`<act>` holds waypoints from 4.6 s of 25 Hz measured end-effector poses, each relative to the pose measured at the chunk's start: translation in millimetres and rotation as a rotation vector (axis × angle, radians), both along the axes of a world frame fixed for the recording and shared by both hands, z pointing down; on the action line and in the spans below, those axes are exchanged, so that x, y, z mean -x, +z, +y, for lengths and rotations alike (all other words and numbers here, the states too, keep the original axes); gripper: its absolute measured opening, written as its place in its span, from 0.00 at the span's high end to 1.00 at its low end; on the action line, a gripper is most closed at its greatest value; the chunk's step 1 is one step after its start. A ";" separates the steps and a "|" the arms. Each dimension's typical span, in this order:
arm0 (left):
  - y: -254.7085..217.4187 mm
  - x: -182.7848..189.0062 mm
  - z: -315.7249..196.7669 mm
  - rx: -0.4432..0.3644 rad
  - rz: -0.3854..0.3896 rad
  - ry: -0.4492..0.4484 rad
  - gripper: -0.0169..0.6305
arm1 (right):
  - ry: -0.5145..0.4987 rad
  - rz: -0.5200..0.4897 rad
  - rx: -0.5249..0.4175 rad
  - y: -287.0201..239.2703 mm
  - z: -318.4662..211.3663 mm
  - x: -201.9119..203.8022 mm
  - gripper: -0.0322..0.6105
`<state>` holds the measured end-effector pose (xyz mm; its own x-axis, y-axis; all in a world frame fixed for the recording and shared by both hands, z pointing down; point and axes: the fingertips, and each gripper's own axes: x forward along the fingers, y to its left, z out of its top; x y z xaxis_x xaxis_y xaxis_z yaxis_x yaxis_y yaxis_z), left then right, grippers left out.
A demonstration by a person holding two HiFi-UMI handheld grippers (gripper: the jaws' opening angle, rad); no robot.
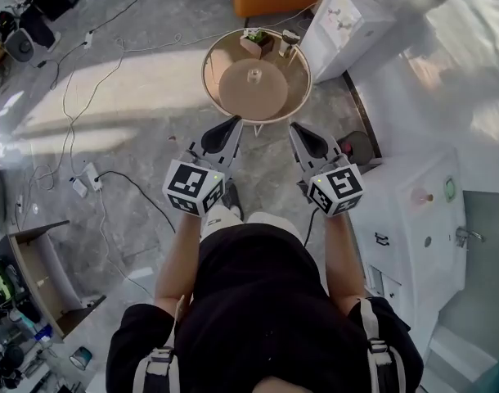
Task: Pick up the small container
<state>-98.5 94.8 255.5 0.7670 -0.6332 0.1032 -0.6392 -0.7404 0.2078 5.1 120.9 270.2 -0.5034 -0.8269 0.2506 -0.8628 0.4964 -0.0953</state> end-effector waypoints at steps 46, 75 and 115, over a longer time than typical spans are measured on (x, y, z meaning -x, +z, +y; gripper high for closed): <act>199.0 -97.8 -254.9 0.254 -0.140 -0.176 0.95 | -0.291 0.099 0.318 328.1 -290.7 -64.9 0.95; 403.7 -108.9 -272.3 0.515 -0.133 -0.080 0.95 | -0.149 0.238 0.416 585.2 -391.3 -57.1 0.47; 315.0 -112.0 -277.3 0.396 -0.116 -0.153 0.95 | -0.176 0.207 0.364 423.1 -415.4 -65.3 0.44</act>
